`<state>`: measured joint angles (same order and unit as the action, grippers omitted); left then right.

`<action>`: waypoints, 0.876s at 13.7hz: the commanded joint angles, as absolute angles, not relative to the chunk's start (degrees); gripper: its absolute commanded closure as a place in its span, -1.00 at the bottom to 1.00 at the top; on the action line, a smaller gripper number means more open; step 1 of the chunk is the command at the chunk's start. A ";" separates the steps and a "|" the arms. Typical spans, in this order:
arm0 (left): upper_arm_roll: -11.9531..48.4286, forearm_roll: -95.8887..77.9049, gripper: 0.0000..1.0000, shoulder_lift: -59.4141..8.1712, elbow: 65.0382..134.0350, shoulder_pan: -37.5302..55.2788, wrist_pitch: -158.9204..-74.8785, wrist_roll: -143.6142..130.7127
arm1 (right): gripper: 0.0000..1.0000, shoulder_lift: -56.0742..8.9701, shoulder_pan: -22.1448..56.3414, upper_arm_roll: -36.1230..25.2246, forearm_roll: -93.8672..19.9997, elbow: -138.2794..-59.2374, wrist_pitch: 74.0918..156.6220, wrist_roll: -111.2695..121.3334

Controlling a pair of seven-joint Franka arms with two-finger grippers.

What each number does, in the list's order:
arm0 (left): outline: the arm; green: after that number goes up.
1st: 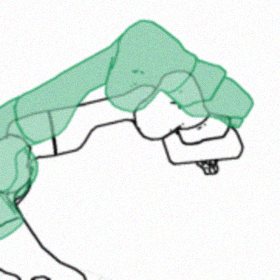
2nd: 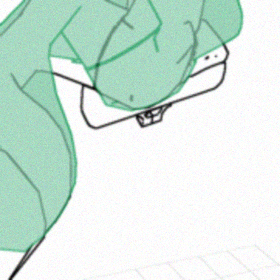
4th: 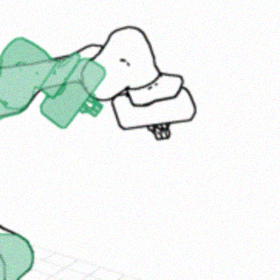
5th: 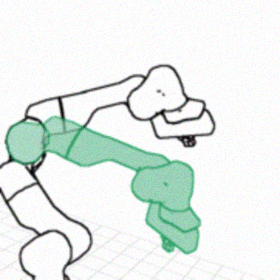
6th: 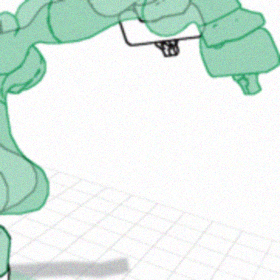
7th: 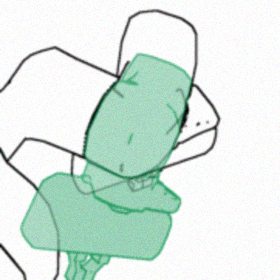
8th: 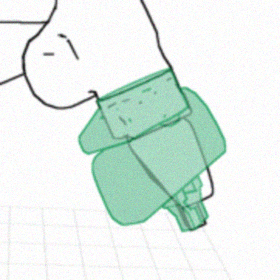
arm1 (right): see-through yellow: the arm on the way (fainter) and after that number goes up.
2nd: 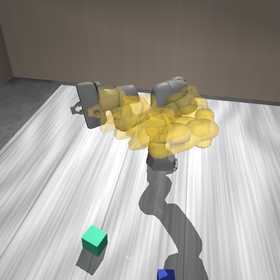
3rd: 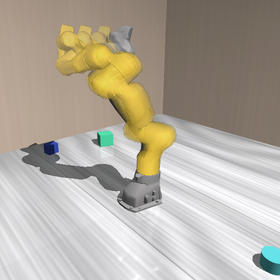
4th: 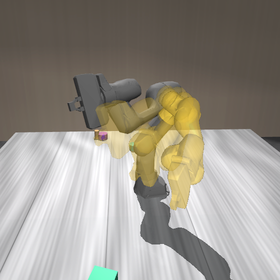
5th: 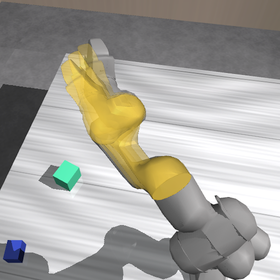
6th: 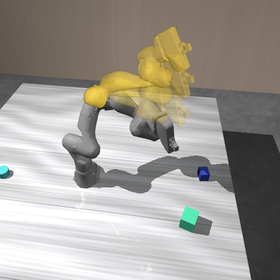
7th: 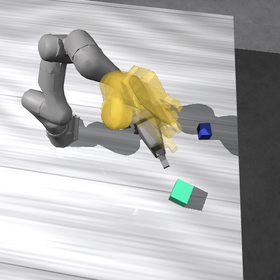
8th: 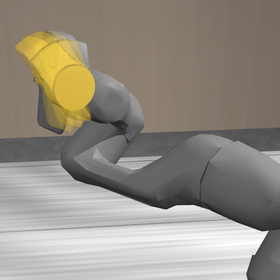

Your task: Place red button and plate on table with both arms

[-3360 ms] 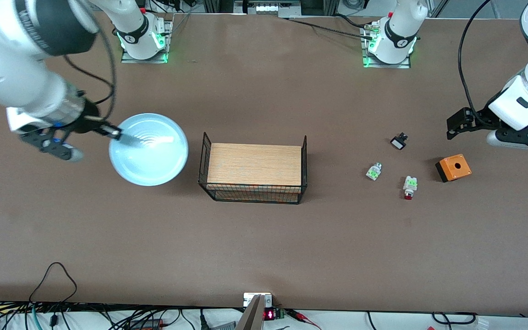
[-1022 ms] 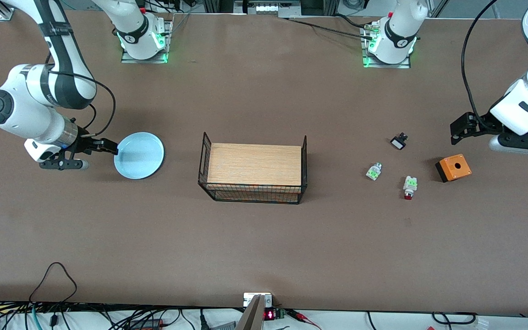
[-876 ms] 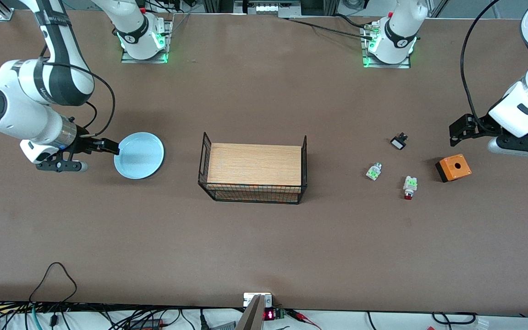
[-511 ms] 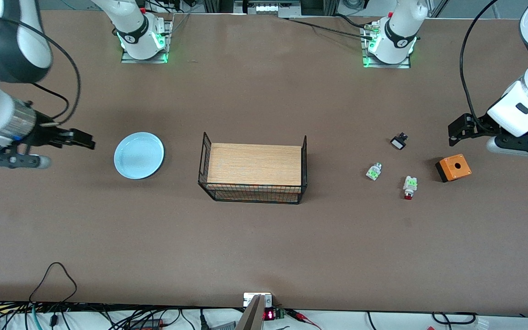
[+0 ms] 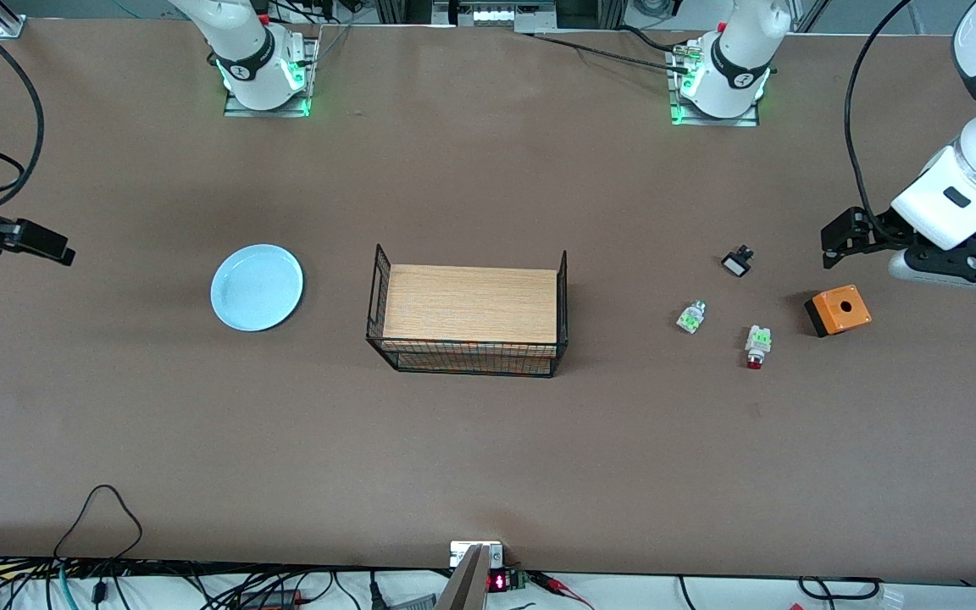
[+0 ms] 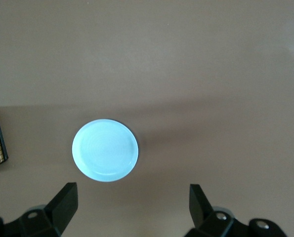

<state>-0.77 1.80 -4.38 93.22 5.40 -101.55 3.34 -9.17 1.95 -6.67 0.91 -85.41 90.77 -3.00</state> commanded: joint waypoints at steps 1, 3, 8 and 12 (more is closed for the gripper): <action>-0.97 2.73 -1.00 -5.19 91.23 5.71 -100.11 3.87 | -1.00 -9.05 1.76 -6.42 1.32 -85.16 88.59 0.78; -0.97 2.81 -1.00 -5.19 91.23 5.80 -100.11 3.78 | -1.00 -7.48 1.84 -6.50 1.14 -87.52 89.38 0.97; -0.97 2.72 -1.00 -5.10 91.05 5.89 -98.70 3.69 | -1.00 0.26 1.58 -6.68 1.14 -98.01 94.58 -0.09; -0.97 2.72 -1.00 -5.10 91.14 5.89 -98.61 3.60 | -1.00 -0.26 1.84 -6.50 1.23 -95.20 93.60 0.61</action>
